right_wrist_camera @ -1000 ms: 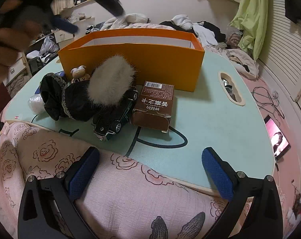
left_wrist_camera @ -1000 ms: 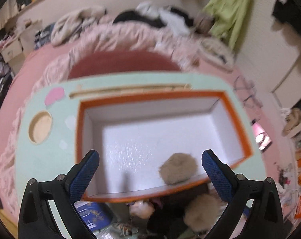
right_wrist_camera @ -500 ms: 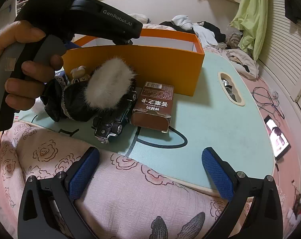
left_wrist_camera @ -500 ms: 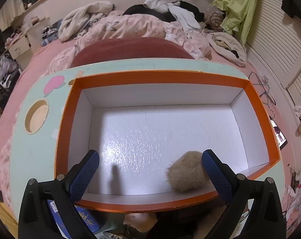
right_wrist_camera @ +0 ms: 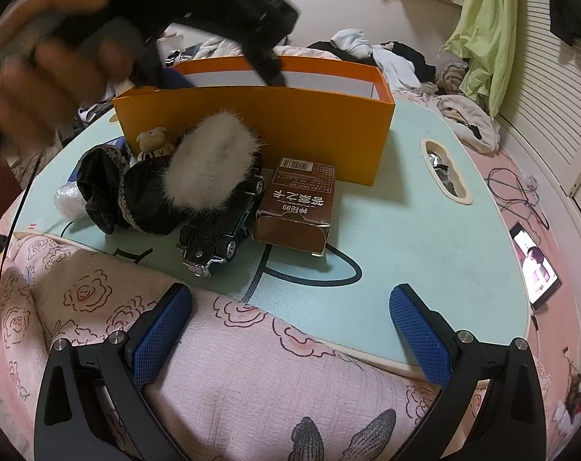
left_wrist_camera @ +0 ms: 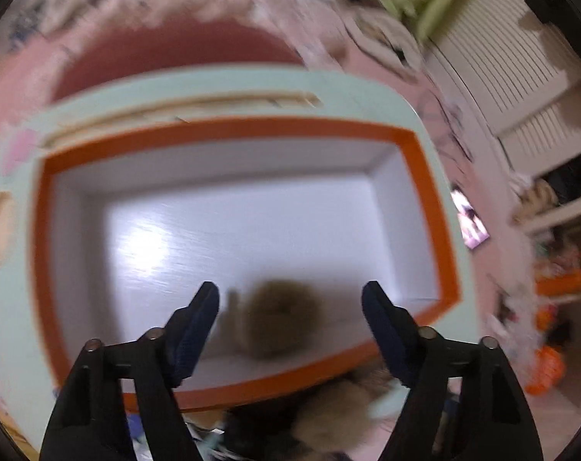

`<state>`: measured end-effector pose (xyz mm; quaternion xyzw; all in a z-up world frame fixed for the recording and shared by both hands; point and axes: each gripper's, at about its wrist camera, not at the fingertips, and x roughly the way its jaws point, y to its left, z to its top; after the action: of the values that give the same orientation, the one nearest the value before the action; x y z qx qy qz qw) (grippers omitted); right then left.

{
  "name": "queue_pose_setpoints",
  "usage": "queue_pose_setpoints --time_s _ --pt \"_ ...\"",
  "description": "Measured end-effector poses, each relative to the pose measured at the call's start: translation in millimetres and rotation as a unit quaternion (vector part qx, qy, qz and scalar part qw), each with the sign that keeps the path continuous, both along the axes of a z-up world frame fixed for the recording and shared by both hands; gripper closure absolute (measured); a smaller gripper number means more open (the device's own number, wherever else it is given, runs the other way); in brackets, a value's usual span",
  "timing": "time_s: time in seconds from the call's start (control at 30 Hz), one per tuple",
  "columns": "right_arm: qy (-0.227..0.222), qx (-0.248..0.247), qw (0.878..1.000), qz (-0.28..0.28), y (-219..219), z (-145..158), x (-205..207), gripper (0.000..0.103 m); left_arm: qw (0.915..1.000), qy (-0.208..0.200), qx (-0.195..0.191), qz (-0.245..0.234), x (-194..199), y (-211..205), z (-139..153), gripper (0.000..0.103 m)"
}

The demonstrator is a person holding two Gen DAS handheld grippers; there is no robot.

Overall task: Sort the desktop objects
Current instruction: 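Reach into the box and grasp the brown fluffy pompom with the left gripper, then carry the brown pompom out and set it beside the figurine with the left gripper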

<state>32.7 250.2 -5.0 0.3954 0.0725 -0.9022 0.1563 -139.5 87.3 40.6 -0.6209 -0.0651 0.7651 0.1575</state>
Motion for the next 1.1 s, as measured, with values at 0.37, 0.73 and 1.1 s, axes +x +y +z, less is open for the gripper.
queue_pose_setpoints --time_s 0.37,0.73,1.1 --pt "0.000 -0.001 1.000 0.000 -2 2 1 0.001 0.9943 -0.056 -0.080 -0.042 -14 26 -22 0.068" --pt "0.001 -0.001 1.000 0.000 -3 1 2 0.001 0.9998 0.021 0.003 -0.007 10 -16 14 0.076" --pt "0.001 -0.001 1.000 0.000 -3 0 2 0.001 0.9802 0.175 0.079 0.049 112 -102 52 0.073"
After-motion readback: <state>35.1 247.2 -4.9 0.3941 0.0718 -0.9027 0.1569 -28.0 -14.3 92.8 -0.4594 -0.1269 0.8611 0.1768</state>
